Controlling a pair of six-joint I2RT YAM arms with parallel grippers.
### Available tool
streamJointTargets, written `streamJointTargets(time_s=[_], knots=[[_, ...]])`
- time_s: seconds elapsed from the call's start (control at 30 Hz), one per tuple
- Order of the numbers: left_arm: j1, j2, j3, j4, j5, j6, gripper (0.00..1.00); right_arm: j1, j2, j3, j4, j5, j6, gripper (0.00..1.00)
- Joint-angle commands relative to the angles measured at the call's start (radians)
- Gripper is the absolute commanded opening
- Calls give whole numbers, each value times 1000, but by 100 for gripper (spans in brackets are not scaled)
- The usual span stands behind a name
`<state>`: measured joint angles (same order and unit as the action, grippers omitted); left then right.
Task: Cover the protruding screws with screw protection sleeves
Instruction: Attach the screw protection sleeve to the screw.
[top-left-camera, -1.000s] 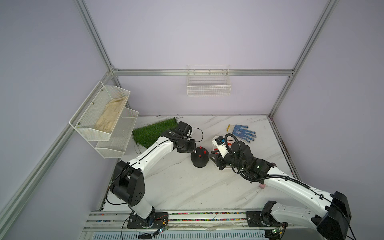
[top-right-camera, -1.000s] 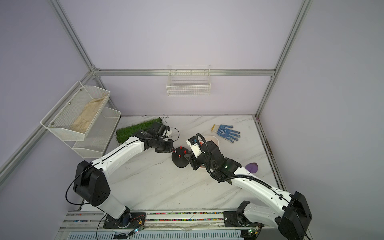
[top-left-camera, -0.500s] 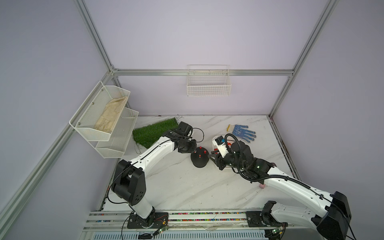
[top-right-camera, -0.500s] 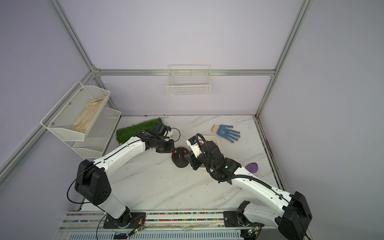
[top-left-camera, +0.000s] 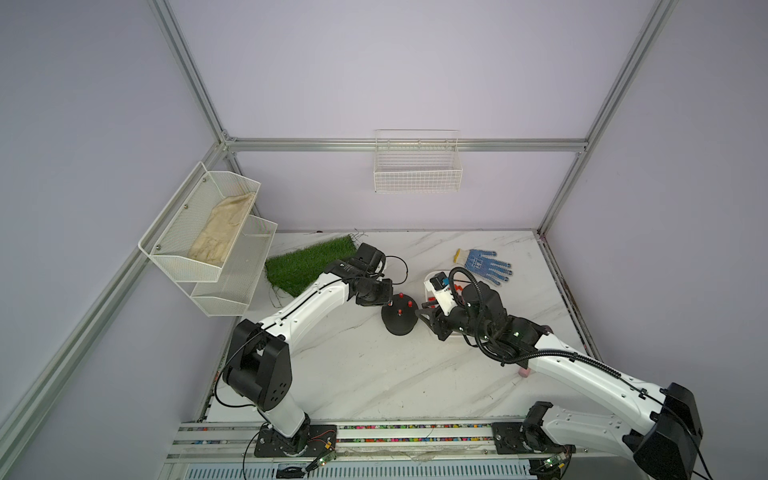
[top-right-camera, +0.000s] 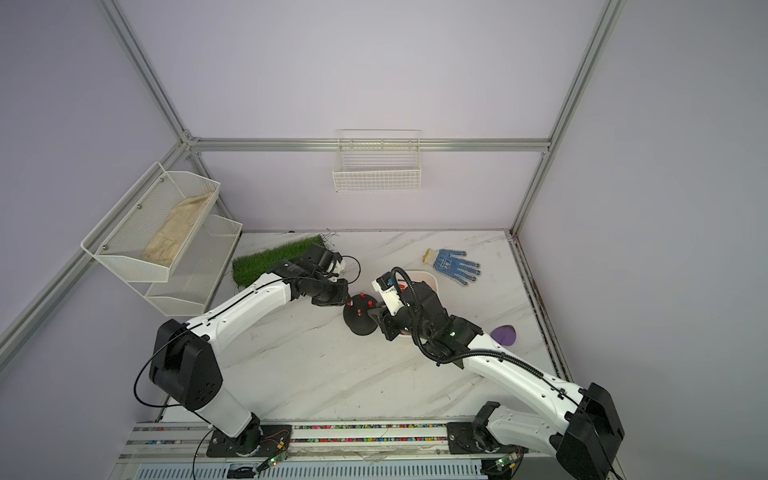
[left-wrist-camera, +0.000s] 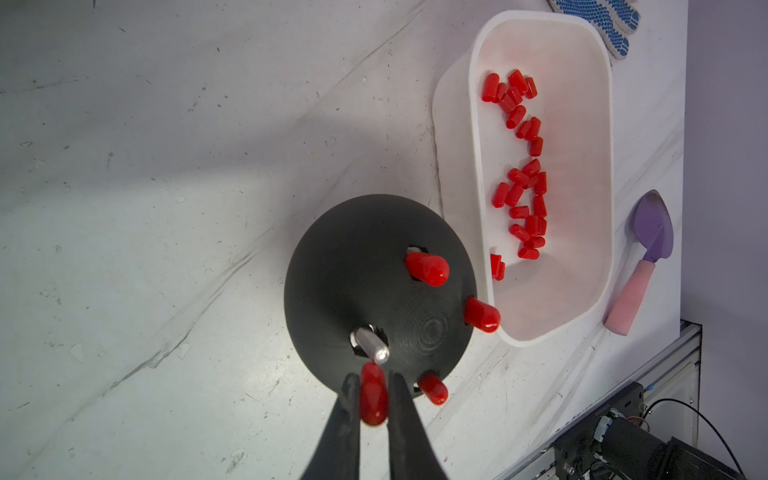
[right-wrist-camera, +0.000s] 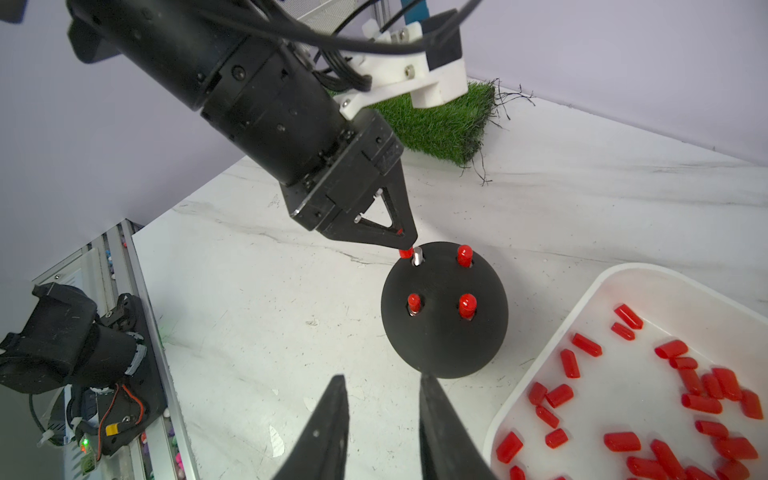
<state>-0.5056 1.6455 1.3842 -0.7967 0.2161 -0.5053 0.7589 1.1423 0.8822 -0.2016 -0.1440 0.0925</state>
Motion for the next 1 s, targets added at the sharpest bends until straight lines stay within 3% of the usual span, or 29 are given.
streamJointTargets(time_s=[0.0,0.97], knots=[[-5,-44,58,12,-16,-9,14,-5,-27,-18,30,-8,2,32],[-10,-14,62,11,-3,-16,14,-4,-14,0,27,-11,-7,32]])
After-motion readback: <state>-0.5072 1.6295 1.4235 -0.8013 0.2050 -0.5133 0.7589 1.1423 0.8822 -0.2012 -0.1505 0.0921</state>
